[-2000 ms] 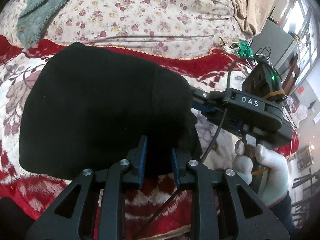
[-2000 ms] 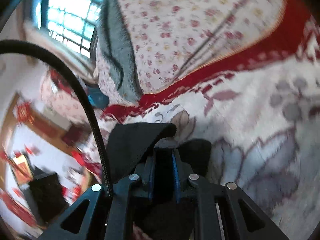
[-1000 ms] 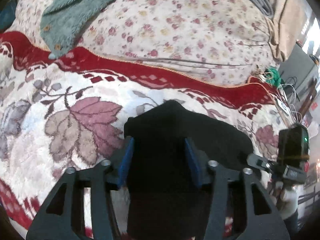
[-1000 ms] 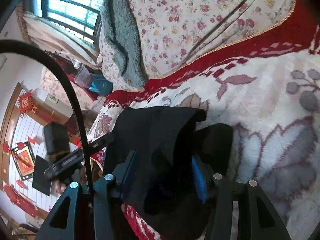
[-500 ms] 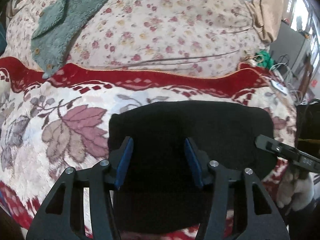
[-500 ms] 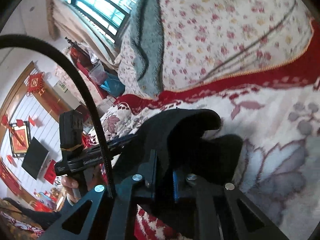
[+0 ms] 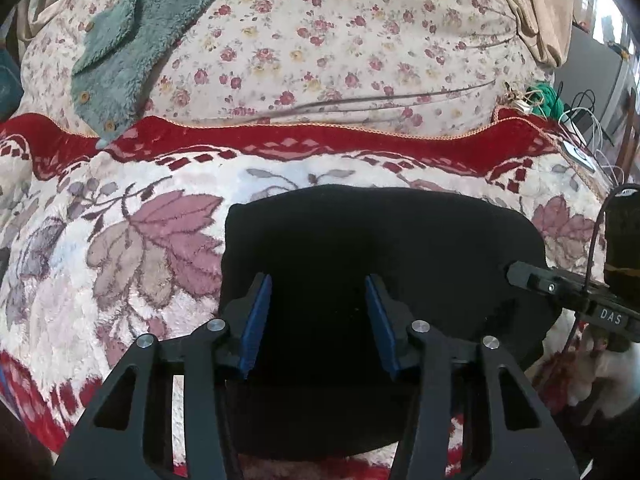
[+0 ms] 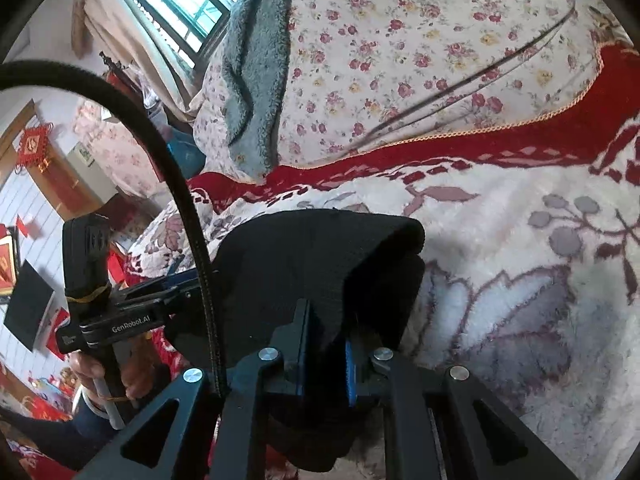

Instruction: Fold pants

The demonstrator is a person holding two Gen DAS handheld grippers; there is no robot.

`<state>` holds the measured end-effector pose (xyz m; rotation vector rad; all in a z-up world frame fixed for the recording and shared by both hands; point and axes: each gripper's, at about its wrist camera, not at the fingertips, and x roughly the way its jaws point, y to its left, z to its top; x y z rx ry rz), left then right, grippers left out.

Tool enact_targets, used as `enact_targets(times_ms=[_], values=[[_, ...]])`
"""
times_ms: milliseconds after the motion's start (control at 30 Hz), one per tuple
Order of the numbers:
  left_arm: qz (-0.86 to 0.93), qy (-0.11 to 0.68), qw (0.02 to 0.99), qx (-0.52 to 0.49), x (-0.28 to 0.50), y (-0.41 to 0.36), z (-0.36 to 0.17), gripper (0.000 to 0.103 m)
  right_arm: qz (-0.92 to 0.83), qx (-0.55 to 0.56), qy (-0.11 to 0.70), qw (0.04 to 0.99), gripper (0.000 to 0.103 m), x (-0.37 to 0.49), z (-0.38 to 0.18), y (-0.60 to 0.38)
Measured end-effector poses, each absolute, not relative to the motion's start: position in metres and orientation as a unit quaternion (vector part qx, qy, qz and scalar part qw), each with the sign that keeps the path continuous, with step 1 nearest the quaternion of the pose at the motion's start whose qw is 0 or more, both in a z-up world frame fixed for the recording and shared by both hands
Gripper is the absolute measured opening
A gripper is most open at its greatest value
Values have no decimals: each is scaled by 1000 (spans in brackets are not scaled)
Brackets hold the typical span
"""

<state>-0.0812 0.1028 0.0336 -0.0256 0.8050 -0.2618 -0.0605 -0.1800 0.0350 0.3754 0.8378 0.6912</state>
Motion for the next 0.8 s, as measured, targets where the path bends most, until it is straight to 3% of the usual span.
enact_targets(times_ms=[600, 633, 700, 800], values=[[-89, 386, 918, -17, -97, 105, 43, 46, 282, 173, 371, 868, 21, -90, 65, -190], [-87, 387, 918, -17, -98, 104, 44, 46, 280, 164, 366, 872, 22, -93, 69, -186], [-80, 386, 919, -15, -101, 104, 46, 46, 277, 151, 362, 877, 35, -96, 73, -179], [-72, 381, 922, -17, -107, 107, 49, 46, 271, 140, 358, 882, 42, -97, 76, -169]])
